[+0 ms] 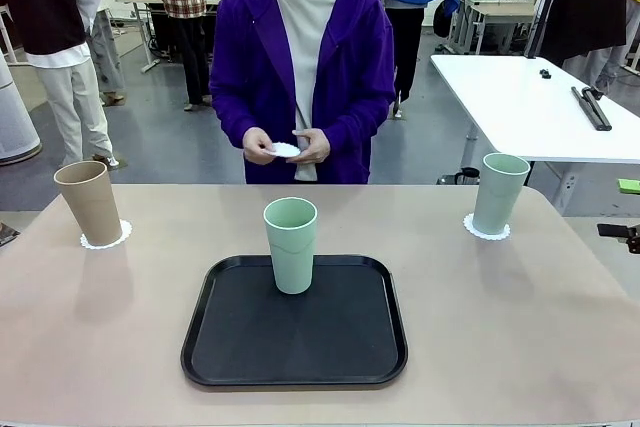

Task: Place coasters on the table and set cups on them.
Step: Take one Reusable plastic cup from the Flat Tray and place it on a coaster set by the human.

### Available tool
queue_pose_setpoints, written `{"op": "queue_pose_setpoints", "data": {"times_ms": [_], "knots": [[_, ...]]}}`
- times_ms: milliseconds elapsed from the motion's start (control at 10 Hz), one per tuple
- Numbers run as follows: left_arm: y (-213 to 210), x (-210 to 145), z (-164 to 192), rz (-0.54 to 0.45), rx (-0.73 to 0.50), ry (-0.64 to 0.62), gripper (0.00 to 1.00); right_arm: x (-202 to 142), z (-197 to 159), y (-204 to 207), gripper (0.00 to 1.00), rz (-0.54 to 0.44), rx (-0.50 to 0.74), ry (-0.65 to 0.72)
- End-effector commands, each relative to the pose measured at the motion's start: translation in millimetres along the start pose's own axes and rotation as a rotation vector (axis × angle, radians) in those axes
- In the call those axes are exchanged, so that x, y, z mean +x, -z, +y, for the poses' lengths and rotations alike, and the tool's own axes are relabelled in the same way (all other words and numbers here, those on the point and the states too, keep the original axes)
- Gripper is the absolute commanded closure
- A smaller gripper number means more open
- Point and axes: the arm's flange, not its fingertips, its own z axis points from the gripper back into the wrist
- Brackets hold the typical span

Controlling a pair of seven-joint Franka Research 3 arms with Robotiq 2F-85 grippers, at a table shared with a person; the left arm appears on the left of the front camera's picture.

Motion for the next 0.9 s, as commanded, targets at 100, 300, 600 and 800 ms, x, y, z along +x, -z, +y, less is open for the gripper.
{"op": "queue_pose_setpoints", "data": {"times_ms": [100, 300, 600, 800], "knots": [[-1.1, -1.1, -2.4, -0.007, -0.003, 0.005, 0.0, -0.6, -1.0, 0.0, 0.0, -0.002, 0.002, 0.003], [-1.1, -1.1, -2.4, -0.007, -0.003, 0.005, 0.0, -0.6, -1.0, 0.0, 0.0, -0.002, 0.002, 0.003], [-1.1, -1.1, -2.4, -0.007, -0.003, 0.005, 0.0, -0.6, -1.0, 0.0, 0.0, -0.002, 0.002, 0.003], [-1.1, -1.1, -2.4, -0.007, -0.003, 0.005, 0.0, -0.6, -1.0, 0.0, 0.0, -0.002, 0.002, 0.003]]}}
